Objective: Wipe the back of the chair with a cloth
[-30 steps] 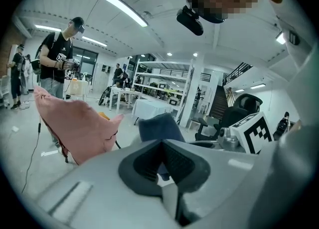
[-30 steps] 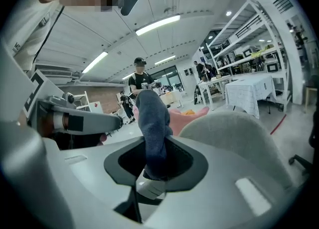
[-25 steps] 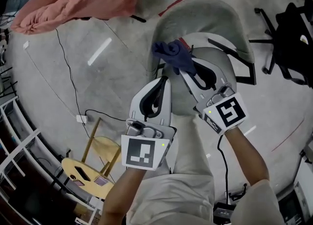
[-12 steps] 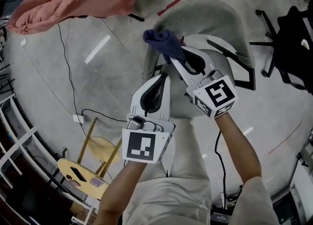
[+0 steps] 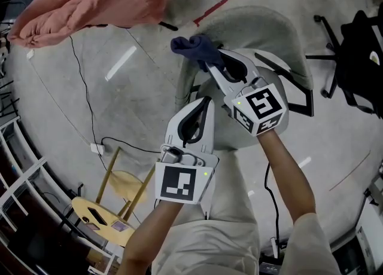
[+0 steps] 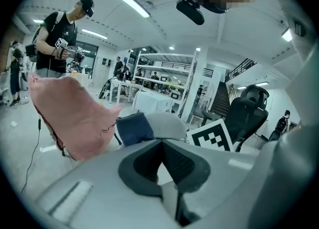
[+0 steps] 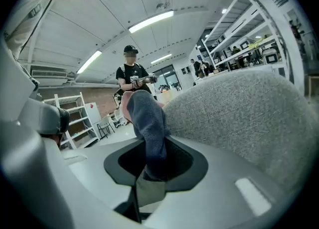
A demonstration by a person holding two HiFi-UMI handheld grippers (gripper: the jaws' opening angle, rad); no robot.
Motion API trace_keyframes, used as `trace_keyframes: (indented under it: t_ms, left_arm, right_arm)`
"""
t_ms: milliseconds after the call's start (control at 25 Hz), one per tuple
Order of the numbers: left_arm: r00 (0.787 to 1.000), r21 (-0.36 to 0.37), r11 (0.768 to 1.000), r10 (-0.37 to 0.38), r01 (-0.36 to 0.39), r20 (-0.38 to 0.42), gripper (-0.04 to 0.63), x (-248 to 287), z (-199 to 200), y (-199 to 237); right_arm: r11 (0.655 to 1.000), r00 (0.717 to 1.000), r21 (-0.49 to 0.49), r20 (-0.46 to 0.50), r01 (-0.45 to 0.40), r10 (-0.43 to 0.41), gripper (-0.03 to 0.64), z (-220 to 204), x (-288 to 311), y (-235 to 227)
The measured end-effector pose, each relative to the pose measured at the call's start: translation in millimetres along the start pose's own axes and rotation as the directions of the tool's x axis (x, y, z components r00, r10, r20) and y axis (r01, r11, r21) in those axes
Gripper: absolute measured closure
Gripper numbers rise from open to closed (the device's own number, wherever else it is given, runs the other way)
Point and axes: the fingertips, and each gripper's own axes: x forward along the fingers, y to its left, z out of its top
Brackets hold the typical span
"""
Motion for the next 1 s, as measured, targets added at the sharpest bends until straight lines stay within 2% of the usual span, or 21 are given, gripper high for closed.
trace_keyframes:
  t_ms: [240, 360, 600, 760, 1000]
  left_arm:
    - [1.000, -0.001, 1.000, -0.007, 0.007, -0.007, 0.595, 1, -1, 3]
    - [1.000, 0.015, 1.000, -0.014, 0.014, -0.006, 0.595, 3, 1, 2]
    - [0.998, 0.032, 0.998, -0.059, 0.059, -0.003, 0.595, 7, 4, -8]
    - [0.997, 0.043, 0.996, -0.073, 0.072, 0.004, 0.595, 2, 12, -10]
    - [0.996, 0.044, 0.995, -0.087, 0.087, 0.005, 0.595, -1, 15, -10]
  right_arm:
    - [0.999, 0.999, 0.010, -0.004, 0.051, -0.051, 0.509, 4, 1, -15]
    - [0.996, 0.997, 0.045, -0.001, 0.074, -0.074, 0.508, 5, 0, -24]
    - [0.987, 0.989, 0.070, -0.014, 0.146, -0.145, 0.508, 6, -7, -43]
    - [0.964, 0.978, 0.165, -0.013, 0.207, -0.208, 0.508, 7, -18, -56]
    - [0.931, 0.955, 0.222, -0.008, 0.290, -0.296, 0.508, 11, -36, -82]
